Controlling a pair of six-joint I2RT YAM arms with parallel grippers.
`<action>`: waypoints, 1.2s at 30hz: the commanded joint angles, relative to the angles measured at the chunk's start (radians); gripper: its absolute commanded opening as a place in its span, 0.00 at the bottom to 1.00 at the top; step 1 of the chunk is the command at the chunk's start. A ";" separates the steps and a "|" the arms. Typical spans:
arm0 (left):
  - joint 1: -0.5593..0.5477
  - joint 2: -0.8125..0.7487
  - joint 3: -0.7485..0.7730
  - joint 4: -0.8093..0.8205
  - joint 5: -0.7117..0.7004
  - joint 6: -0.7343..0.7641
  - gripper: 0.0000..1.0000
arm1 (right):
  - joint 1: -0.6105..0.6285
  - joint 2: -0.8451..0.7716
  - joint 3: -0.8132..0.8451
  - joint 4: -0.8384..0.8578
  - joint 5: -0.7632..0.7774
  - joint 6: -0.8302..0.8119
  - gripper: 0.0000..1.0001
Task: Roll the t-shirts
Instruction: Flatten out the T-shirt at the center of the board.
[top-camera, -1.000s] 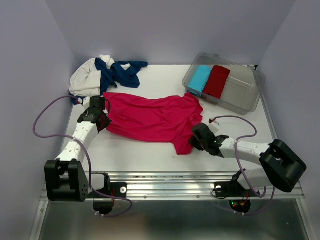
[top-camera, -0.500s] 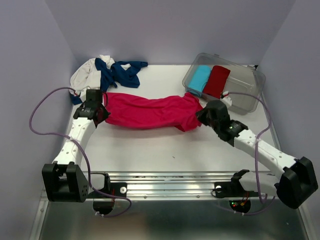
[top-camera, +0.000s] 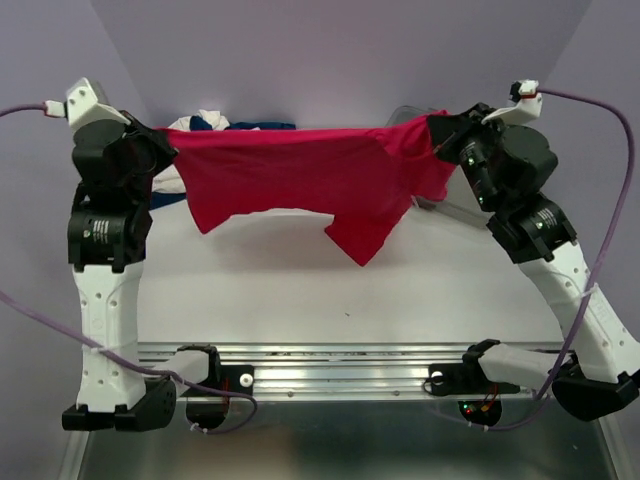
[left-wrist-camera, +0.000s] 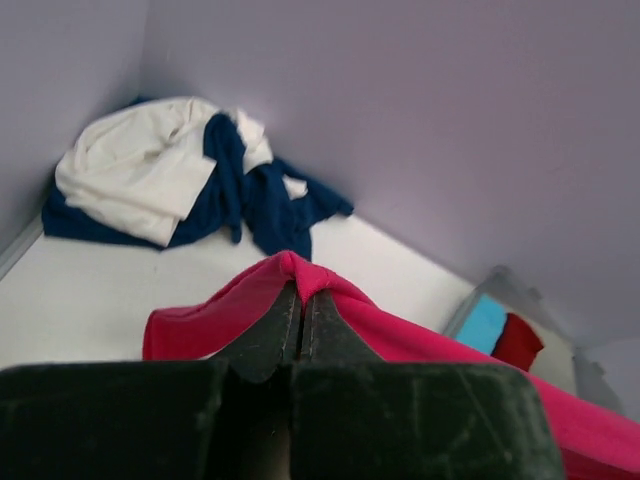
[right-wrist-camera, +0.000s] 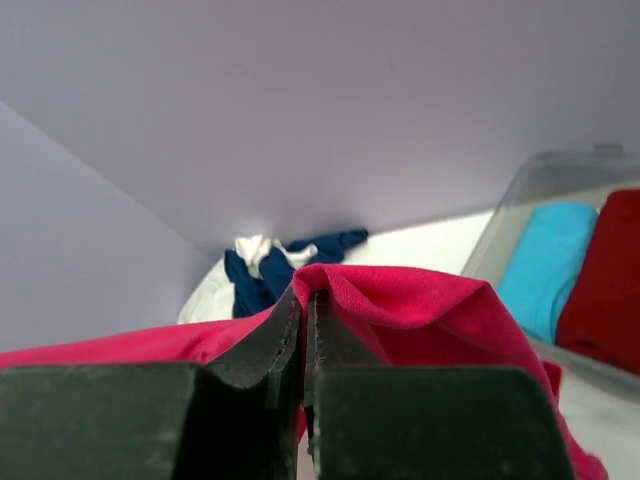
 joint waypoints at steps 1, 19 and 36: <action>0.007 -0.064 0.168 0.022 0.011 0.043 0.00 | -0.003 -0.035 0.143 0.007 -0.034 -0.129 0.01; 0.007 -0.159 0.411 -0.004 0.046 0.067 0.00 | -0.003 -0.137 0.438 -0.130 -0.162 -0.237 0.01; 0.007 -0.226 0.001 0.039 -0.049 0.074 0.00 | -0.003 -0.053 0.375 -0.445 -0.126 -0.171 0.01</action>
